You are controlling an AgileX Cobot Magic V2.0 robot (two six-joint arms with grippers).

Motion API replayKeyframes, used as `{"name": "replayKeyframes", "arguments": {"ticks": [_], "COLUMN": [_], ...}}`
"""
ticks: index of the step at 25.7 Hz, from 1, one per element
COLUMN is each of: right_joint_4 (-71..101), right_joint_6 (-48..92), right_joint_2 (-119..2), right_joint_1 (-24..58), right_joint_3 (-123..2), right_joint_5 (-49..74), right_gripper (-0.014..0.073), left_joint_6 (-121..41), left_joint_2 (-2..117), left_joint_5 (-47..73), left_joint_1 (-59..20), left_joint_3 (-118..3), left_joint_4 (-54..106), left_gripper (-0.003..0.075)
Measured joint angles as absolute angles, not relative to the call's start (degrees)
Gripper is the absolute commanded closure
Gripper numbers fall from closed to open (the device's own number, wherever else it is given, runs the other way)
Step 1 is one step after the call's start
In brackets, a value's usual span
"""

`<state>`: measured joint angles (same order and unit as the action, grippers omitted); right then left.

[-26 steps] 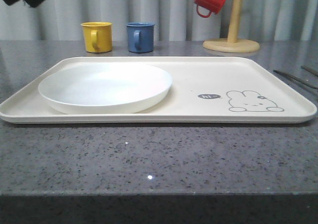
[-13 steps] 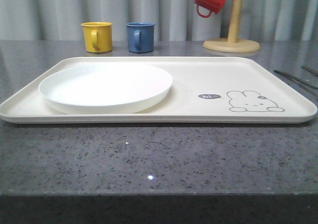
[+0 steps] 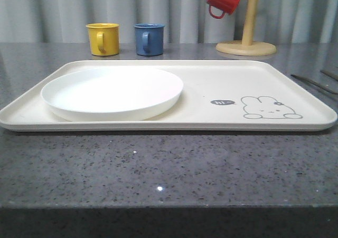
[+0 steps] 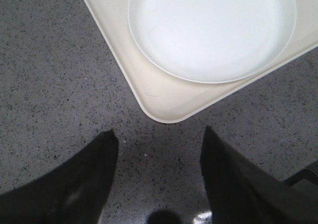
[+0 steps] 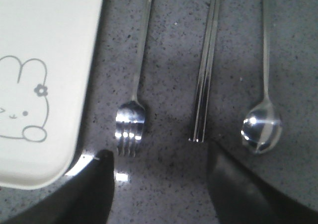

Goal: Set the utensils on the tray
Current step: 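Lower the right gripper over the silver fork and grasp it, then carry the fork onto the tray beside the plate and release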

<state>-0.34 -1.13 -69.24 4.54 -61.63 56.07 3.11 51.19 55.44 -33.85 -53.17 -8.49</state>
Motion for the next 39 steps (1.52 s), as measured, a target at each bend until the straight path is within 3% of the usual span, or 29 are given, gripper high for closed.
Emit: {"name": "replayKeyframes", "arguments": {"ticks": [15,24,27,39], "right_joint_4": [2.2,1.1,0.5,2.3], "right_joint_6": [-0.9,-0.9,-0.9,-0.9], "right_joint_2": [-96.6,-101.5,-101.5,-98.3], "right_joint_1": [5.4,6.3,6.3,6.4], "right_joint_3": [-77.2,-80.5,-80.6,-83.0], "right_joint_5": [62.1,62.9,62.9,66.9], "right_gripper": [0.0158,0.0484,0.0553,0.0582], "left_joint_6": [3.1,3.1,3.1,3.1], "left_joint_2": [51.2,51.2,51.2,51.2], "left_joint_5": [55.4,55.4,55.4,55.4], "left_joint_1": [-33.9,-33.9,-33.9,-33.9], "left_joint_3": [-53.2,-53.1,-53.1,-53.1], "left_joint_4": [-8.5,-8.5,-8.5,-8.5], "left_gripper": [0.0351,0.0351,0.0351,0.0351]}}
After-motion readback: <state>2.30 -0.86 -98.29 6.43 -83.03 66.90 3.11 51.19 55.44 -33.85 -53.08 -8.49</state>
